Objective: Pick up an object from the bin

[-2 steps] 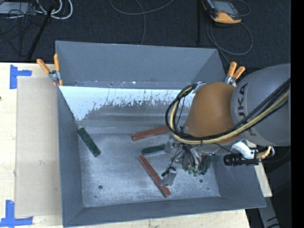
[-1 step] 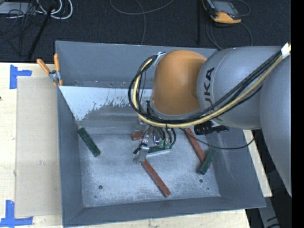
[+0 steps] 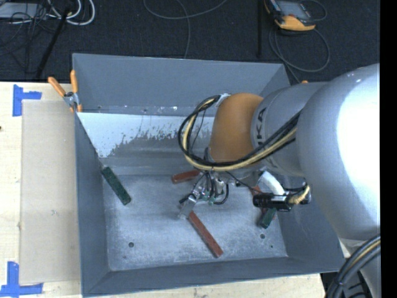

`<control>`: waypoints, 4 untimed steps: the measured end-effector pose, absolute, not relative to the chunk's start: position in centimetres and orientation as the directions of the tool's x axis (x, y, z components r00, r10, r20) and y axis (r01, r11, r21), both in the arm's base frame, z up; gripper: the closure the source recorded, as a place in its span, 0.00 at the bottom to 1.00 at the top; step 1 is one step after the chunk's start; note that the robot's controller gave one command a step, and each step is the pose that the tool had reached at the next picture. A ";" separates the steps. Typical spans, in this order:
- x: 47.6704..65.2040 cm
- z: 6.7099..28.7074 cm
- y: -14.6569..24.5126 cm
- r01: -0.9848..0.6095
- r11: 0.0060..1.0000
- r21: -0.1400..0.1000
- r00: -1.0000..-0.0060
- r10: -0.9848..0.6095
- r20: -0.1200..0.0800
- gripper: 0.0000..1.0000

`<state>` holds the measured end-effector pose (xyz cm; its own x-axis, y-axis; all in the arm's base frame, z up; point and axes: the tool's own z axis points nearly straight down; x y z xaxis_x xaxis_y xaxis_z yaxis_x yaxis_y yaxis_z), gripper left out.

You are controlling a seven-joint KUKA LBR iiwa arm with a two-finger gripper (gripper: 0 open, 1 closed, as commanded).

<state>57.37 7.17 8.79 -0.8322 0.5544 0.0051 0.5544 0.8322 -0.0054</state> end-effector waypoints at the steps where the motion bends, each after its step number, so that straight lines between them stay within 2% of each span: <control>1: 61.3 7.0 3.5 0.335 0.942 -0.001 -0.942 0.335 -0.003 0.00; 2: 61.7 7.6 3.6 0.333 0.943 0.003 -0.943 0.333 -0.015 1.00; 3: 60.6 27.6 2.3 0.342 0.940 0.003 -0.940 0.342 -0.009 1.00; 4: 60.5 27.1 2.3 0.341 0.940 0.000 -0.940 0.341 -0.001 0.00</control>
Offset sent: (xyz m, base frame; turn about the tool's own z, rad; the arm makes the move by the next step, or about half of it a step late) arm 0.0385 -0.0348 -0.0179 -0.2464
